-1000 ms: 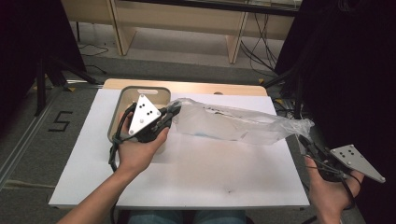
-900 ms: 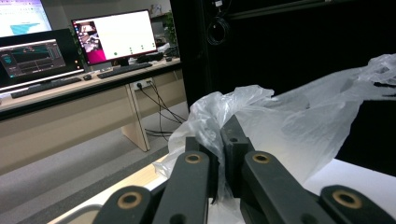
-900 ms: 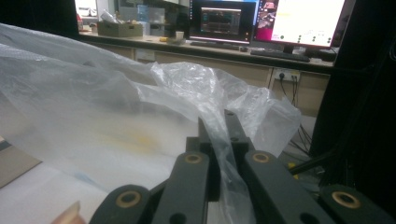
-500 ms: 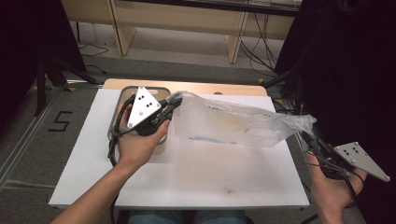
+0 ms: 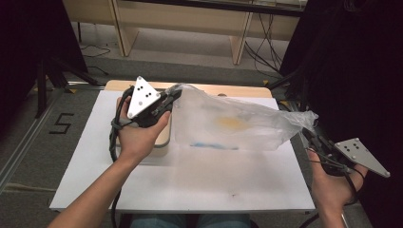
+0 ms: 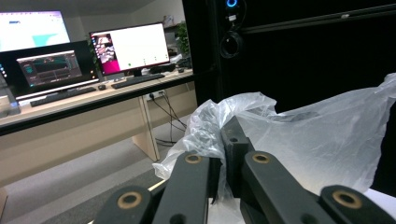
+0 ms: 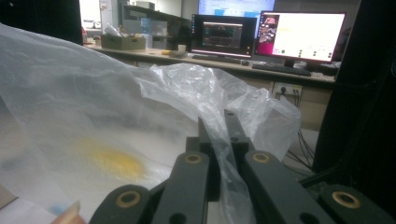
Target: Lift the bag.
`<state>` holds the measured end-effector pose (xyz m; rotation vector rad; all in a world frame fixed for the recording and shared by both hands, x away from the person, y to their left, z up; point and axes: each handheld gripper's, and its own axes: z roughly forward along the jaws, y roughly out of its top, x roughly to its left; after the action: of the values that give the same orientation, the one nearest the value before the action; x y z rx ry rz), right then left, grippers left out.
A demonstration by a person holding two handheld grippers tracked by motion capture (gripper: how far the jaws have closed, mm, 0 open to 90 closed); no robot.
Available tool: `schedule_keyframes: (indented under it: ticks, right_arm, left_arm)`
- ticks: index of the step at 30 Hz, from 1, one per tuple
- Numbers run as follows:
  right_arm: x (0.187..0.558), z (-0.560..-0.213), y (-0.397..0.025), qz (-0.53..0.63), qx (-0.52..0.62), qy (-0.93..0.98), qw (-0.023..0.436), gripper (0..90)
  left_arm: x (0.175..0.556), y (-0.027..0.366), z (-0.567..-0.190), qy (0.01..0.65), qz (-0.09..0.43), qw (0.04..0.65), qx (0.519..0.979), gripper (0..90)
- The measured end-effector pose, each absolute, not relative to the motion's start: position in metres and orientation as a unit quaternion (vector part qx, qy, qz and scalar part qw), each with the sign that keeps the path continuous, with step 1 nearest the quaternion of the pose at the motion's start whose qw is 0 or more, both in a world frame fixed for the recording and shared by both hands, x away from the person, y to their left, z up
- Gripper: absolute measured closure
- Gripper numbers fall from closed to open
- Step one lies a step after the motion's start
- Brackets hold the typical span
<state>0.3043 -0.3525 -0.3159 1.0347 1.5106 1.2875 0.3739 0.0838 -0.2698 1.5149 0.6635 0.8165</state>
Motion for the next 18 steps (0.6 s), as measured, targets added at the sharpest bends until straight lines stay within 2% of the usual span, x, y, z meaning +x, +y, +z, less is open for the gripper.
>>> schedule_keyframes:
  ticks: [18]
  right_arm:
    - [0.345,-0.335,-0.346,0.499,0.443,0.617,0.417,90.0]
  left_arm:
    - [0.419,0.078,-0.297,0.336,0.341,0.559,0.677,89.0]
